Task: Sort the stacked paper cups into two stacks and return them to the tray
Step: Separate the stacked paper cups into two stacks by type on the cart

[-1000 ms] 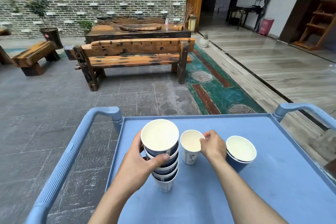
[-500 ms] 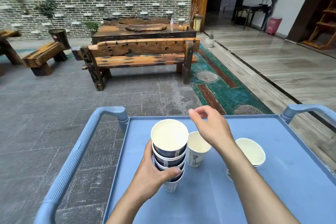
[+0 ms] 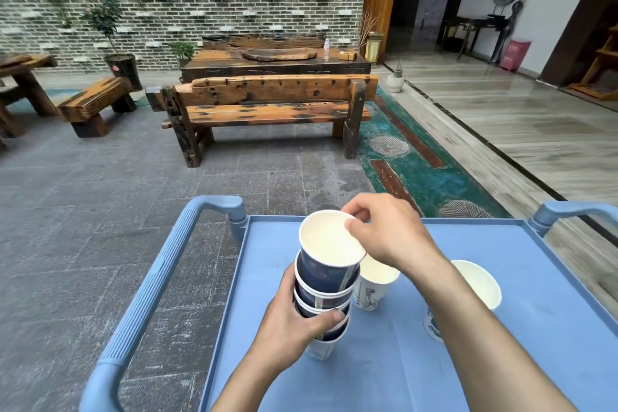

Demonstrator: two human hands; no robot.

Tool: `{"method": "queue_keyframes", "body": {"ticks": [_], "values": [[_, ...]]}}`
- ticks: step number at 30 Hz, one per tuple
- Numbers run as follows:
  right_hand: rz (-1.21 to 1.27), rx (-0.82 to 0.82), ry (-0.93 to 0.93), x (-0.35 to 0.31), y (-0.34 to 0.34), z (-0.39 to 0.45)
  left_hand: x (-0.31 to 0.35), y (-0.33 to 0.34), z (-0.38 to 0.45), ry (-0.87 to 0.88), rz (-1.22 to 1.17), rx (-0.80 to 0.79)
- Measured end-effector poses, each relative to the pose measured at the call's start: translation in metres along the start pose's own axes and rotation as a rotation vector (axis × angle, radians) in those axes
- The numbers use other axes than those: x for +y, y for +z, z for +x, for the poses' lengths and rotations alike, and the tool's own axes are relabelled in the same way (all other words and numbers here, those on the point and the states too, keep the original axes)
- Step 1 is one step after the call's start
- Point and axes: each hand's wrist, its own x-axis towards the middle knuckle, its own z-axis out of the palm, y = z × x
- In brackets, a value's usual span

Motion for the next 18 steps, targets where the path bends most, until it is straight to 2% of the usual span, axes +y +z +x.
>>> {"method": "queue_keyframes", "body": {"ticks": [5, 9, 12, 18], "values": [[0.171, 0.111, -0.036, -0.001, -0.043, 0.002, 0.002, -0.004, -0.006, 0.001, -0.002, -0.022], [0.379, 0.426, -0.028, 0.038, -0.107, -0.007, 0.001, -0.004, -0.006, -0.010, -0.016, 0.001], [0.409, 0.564, 0.117, 0.087, -0.134, -0.028, 0.000, -0.005, -0.005, -0.004, -0.030, 0.012], [0.176, 0.617, 0.488, 0.174, -0.120, -0.045, 0.000, -0.003, -0.001, -0.007, -0.027, -0.014]]}}
